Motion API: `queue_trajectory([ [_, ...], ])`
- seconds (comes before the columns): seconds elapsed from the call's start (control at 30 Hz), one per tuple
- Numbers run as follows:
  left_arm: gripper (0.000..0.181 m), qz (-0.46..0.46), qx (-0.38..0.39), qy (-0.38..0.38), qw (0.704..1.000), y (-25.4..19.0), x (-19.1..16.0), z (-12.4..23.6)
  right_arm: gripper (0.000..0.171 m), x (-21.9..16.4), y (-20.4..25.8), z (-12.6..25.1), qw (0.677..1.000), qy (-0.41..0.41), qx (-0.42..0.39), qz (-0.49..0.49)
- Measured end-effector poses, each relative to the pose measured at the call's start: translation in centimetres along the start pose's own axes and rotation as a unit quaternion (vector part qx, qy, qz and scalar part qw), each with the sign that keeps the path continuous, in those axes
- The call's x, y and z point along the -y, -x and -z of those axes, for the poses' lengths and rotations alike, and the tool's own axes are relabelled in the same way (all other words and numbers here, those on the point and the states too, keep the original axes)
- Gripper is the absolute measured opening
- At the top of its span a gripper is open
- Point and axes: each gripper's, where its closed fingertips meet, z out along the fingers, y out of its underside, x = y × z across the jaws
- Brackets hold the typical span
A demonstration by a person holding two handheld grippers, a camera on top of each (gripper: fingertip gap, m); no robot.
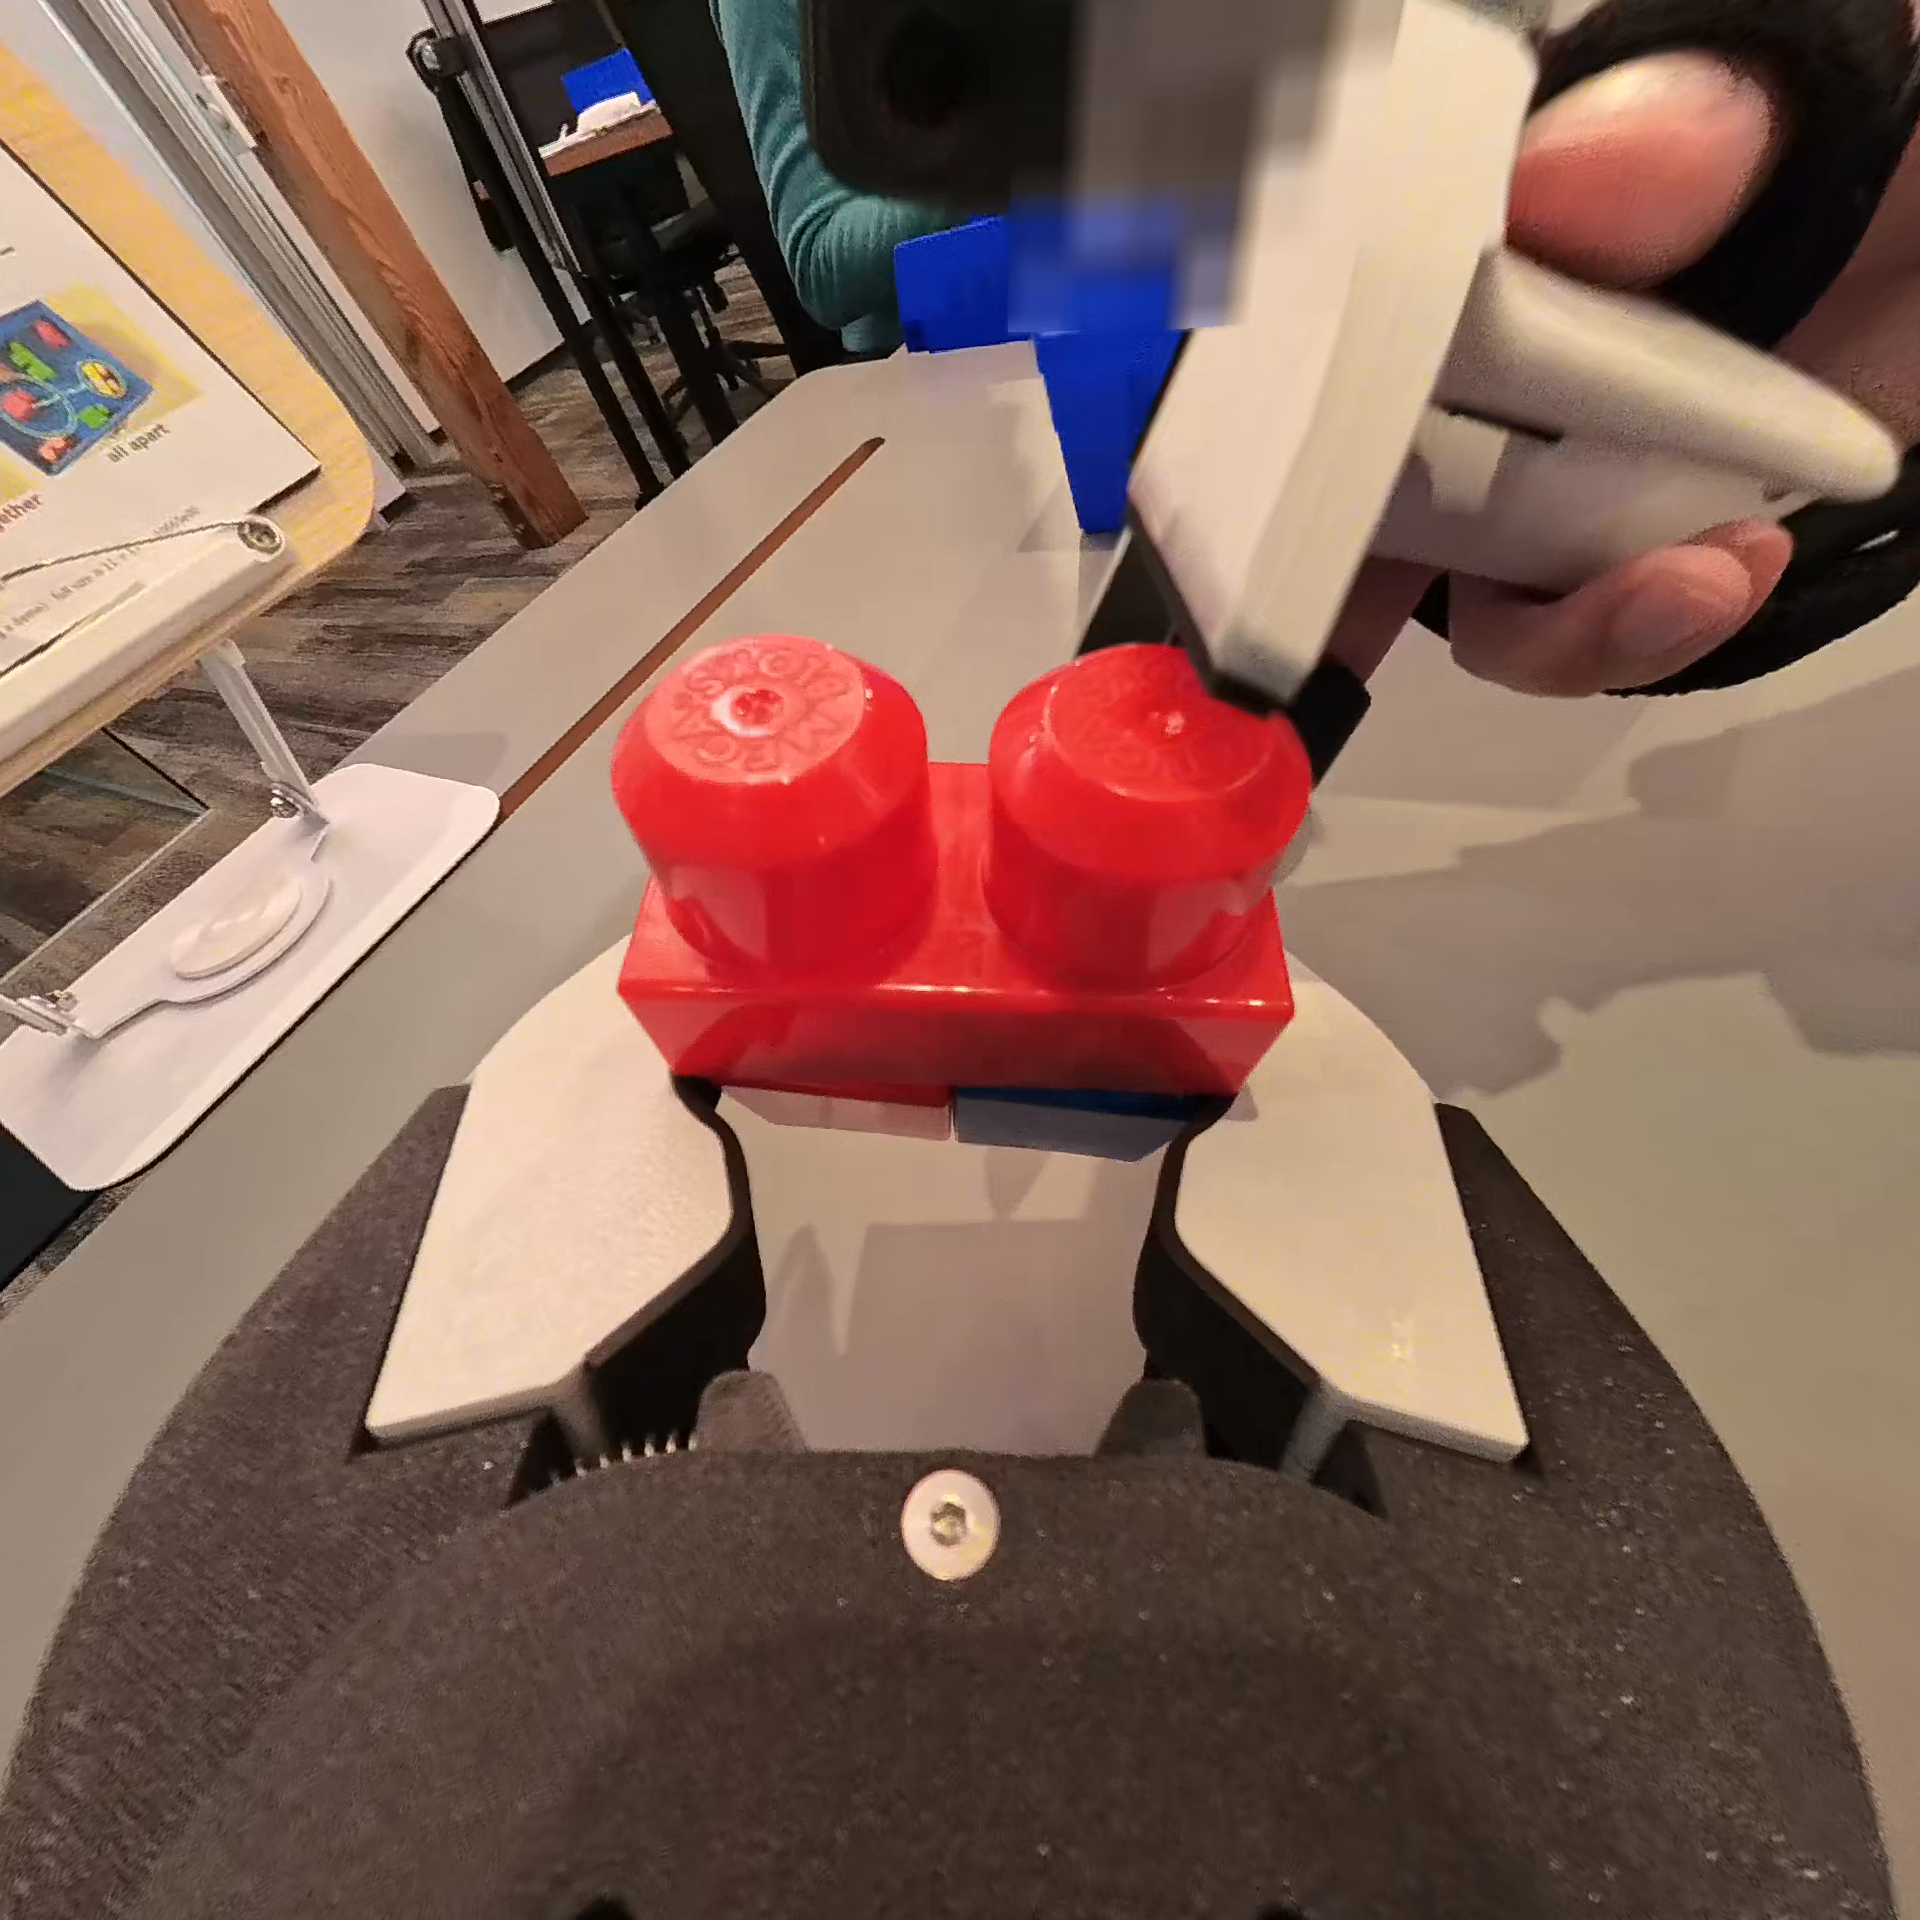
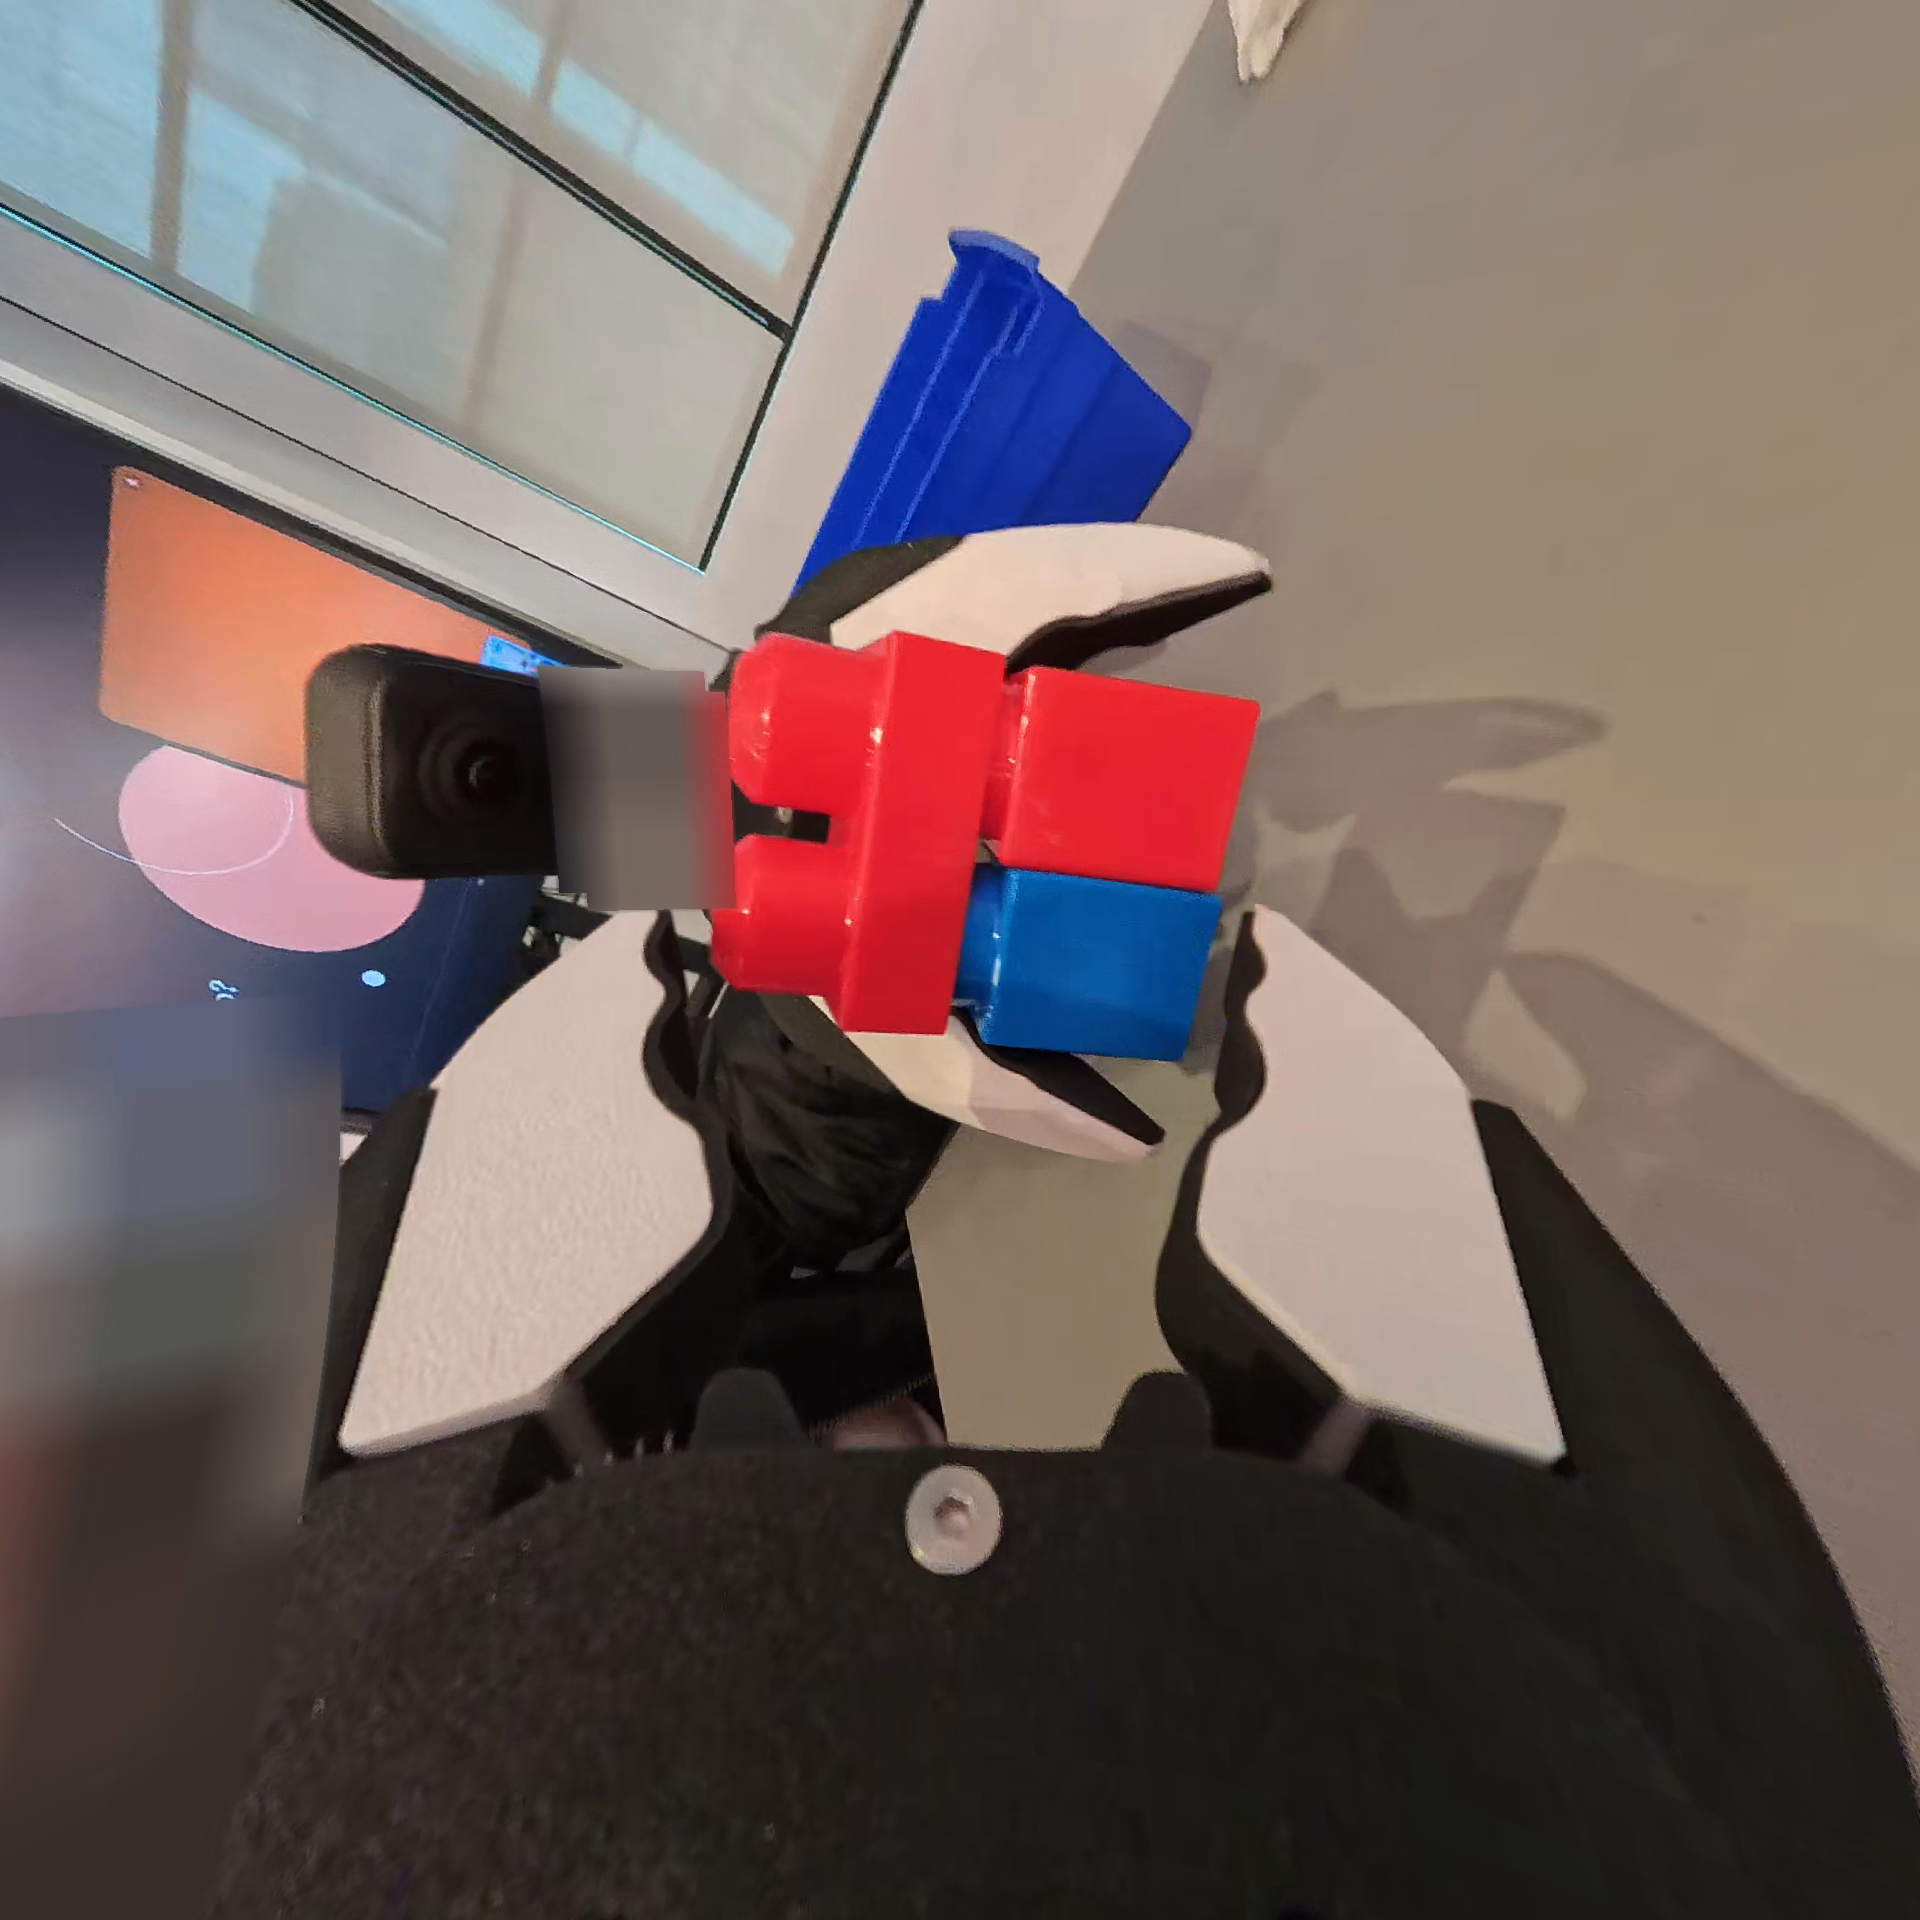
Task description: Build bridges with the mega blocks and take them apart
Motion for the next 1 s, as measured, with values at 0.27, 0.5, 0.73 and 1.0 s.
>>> queue_trajectory([
  [0.27, 0.09, -0.003, -0.001, -0.002, 1.0, -0.2, 0.2, 0.1, 0.1, -0.9, 0.5, -1.0, 0.997, 0.007, 0.058, -0.046],
  [0.5, 0.09, -0.013, 0.011, 0.016, 1.0, 0.0, -0.2, 0.0, 0.099, -0.9, 0.0, -1.4, 0.999, 0.004, 0.037, -0.036],
  [0.73, 0.09, 0.001, 0.01, 0.022, 1.0, 0.2, -0.4, 0.0, 0.098, -0.7, -0.1, -1.5, 0.998, -0.008, 0.048, -0.048],
  [1.0, 0.09, -0.004, 0.005, 0.031, 0.999, -0.1, -0.6, -0.1, 0.097, -0.9, -0.3, -1.3, 0.997, -0.013, 0.054, -0.053],
])
